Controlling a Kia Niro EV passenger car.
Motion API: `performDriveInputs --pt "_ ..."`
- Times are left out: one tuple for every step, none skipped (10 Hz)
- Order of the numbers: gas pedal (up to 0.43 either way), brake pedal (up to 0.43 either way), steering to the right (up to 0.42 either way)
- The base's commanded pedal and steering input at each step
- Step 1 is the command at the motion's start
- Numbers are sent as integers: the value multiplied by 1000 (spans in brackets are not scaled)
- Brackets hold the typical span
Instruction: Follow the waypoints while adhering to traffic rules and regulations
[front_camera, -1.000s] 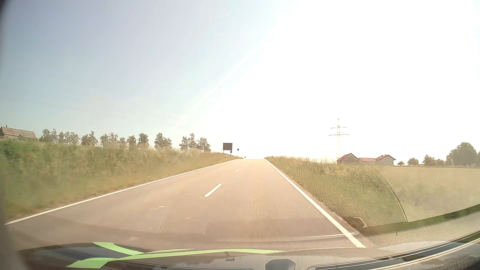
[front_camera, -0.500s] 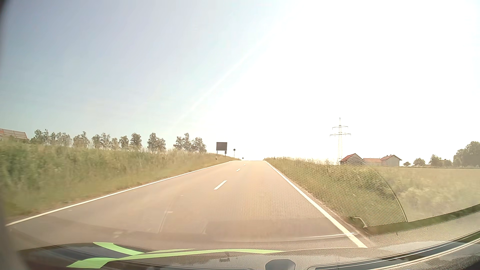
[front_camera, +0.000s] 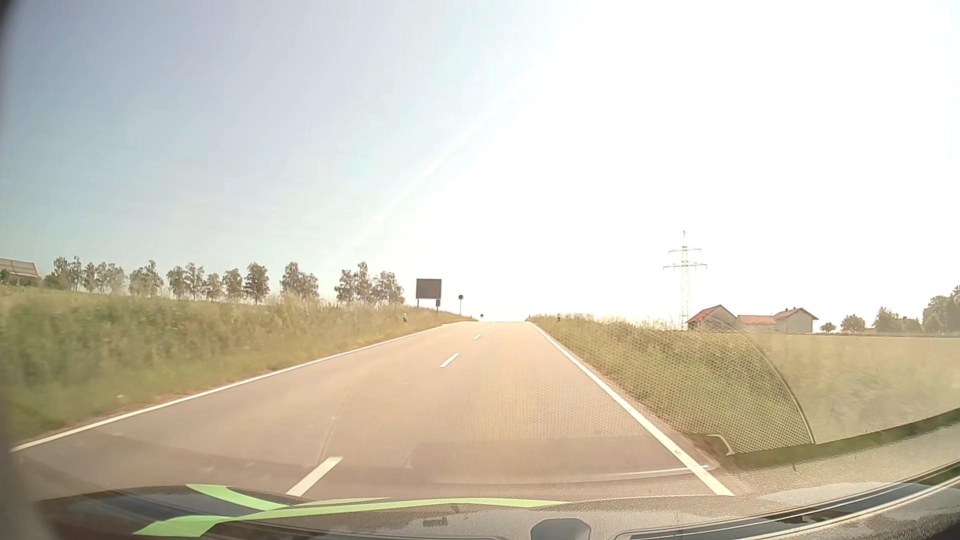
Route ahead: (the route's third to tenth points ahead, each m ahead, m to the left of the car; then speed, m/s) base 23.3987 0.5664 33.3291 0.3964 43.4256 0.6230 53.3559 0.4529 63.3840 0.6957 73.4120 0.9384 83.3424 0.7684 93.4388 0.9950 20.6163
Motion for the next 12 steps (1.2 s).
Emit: performDriveInputs --pt "370 0 -2" --pt "370 0 -2" --pt "378 0 -2" --pt "370 0 -1" --pt "350 0 -1" --pt "350 0 -1" --pt "350 0 -1" --pt "350 0 -1" --pt "350 0 -2" --pt "350 0 -1" --pt "319 0 -1" --pt "268 0 -1"
